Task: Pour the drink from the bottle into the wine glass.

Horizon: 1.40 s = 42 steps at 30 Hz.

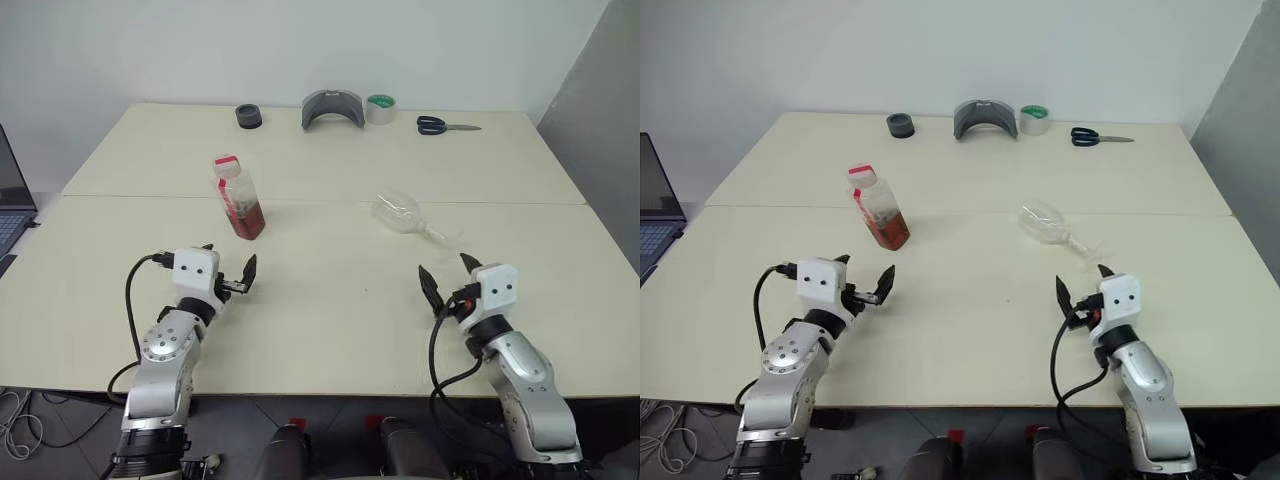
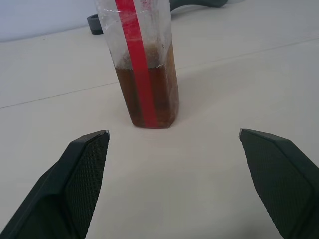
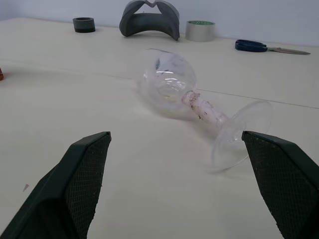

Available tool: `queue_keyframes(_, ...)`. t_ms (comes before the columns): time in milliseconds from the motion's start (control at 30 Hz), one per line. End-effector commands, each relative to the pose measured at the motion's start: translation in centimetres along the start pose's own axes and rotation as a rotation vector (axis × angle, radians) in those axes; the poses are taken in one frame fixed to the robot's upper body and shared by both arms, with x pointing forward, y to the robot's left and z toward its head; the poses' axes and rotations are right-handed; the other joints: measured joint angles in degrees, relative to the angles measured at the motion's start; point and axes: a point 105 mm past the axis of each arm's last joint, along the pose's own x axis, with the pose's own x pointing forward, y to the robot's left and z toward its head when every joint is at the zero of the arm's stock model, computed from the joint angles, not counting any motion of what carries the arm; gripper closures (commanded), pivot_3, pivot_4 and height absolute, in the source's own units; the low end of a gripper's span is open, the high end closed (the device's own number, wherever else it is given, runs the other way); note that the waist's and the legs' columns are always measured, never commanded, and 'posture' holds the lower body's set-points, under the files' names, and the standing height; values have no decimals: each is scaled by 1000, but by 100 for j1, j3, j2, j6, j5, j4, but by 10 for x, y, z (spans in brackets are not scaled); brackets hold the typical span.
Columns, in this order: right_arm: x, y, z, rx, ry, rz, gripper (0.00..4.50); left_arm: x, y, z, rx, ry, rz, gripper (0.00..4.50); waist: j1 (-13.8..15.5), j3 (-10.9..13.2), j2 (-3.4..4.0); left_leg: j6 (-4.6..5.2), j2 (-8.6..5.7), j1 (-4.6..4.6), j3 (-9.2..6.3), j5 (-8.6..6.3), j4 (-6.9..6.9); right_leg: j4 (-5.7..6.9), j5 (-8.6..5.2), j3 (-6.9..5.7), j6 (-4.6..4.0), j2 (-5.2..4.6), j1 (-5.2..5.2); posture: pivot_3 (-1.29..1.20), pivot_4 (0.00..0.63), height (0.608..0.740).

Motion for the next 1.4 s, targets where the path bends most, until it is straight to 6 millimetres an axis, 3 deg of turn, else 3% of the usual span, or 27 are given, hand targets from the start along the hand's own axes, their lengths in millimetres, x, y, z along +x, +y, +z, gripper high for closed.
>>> queue_keyframes(33, -2, -5, 9, -8, -46, -7, 0, 2, -3, 17, 18, -73, -20, 7, 0, 0, 0, 0, 0, 0, 0, 0, 0, 0, 0, 0, 0, 0, 0, 0, 150, 740)
queue_keyframes(433, -2, -5, 2, -9, -46, 11, 0, 3, -1, 12, 23, -56, -10, 7, 0, 0, 0, 0, 0, 0, 1, 0, 0, 0, 0, 0, 0, 0, 0, 0, 150, 740)
queue_keyframes(900, -2, 6, 12, -67, -69, 144, 0, 2, 6, 11, -26, -101, 9, 7, 0, 0, 0, 0, 0, 0, 1, 0, 0, -1, 0, 0, 0, 0, 0, 0, 150, 740)
queue_keyframes(1133, -7, 30, 24, -89, -71, 356, 0, 4, 11, 12, -20, -92, -10, 7, -1, 0, 0, 0, 0, 0, 0, 0, 0, -1, 0, -1, 0, 1, 1, 0, 150, 740)
queue_keyframes(1267, -4, 49, 49, -68, -73, 559, 0, 16, 28, 20, -11, -91, 18, 7, -5, 1, 0, 1, 0, 0, -1, 0, 3, 0, 0, -2, 1, 4, 1, 0, 150, 740)
queue_keyframes(1400, -3, 59, 62, -63, -34, 686, 0, 26, 36, 27, -29, -87, 6, 7, -1, 0, -1, 1, -2, -1, -5, 0, 2, -3, 0, -7, 1, 4, 4, 0, 150, 740)
